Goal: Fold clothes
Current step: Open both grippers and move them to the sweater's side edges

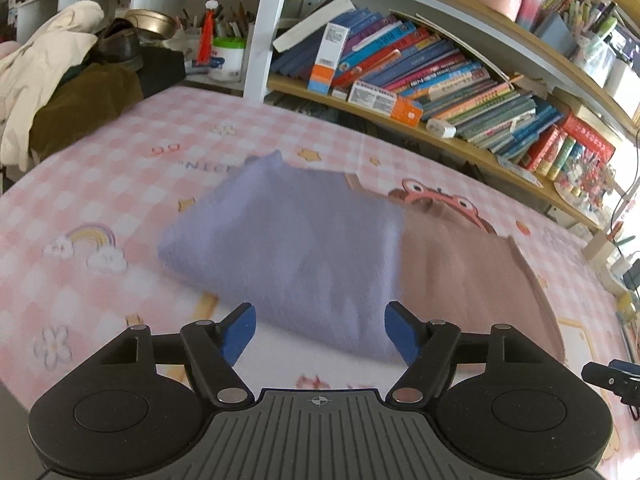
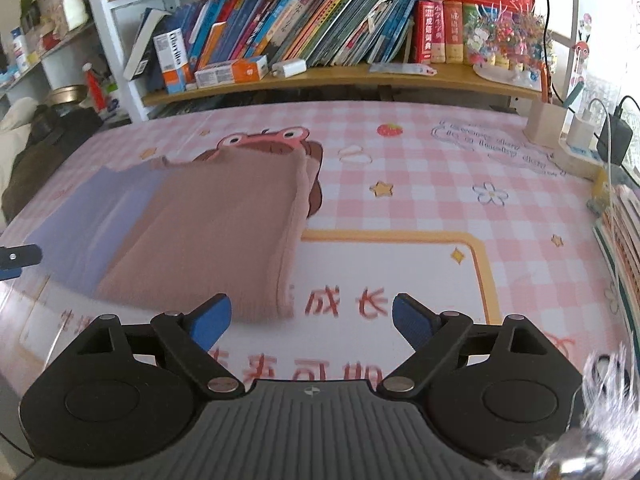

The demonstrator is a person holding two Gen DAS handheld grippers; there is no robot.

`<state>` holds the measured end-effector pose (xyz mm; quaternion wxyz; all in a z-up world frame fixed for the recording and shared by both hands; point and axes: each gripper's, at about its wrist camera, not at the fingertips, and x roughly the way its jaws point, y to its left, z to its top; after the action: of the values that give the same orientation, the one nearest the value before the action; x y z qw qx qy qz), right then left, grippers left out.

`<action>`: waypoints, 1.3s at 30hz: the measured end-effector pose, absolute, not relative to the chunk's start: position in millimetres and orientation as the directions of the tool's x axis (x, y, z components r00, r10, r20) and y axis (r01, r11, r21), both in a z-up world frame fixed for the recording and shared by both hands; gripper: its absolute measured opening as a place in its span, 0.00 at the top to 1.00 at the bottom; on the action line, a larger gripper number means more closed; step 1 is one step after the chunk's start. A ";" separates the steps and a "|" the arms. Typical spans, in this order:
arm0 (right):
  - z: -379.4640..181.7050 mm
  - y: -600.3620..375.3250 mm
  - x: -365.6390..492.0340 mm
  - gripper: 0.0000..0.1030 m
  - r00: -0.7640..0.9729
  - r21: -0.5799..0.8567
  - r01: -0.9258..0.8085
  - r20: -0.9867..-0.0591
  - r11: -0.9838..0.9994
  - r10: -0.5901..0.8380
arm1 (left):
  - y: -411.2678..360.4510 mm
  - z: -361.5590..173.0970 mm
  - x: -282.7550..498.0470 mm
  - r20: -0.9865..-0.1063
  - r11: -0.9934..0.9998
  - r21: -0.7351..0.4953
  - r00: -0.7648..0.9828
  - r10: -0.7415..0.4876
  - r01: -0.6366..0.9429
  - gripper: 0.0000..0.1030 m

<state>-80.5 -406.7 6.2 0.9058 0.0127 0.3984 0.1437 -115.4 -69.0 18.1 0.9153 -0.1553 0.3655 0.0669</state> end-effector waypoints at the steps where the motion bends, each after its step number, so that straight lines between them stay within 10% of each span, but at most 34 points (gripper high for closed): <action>1: 5.3 -408.0 -83.7 0.15 0.637 0.141 -0.256 -0.720 0.956 0.276 | -72.6 17.5 -118.9 -0.692 0.942 -0.235 0.721 0.010 -0.239 0.28; 10: -3.4 -406.4 -100.1 0.07 0.616 0.137 -0.283 -0.733 0.949 0.289 | -81.8 16.4 -143.4 -0.712 0.931 -0.221 0.700 0.051 -0.292 0.14; 39: 4.9 -365.5 -58.2 0.01 0.650 0.142 -0.248 -0.709 0.958 0.274 | 3.3 -10.3 -107.7 -0.710 0.747 -0.506 0.700 -0.077 -0.431 0.16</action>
<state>-58.2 -365.5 4.9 0.9083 0.0160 0.3926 0.1437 -107.7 3.3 -10.3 0.8569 -0.3403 0.3732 0.1035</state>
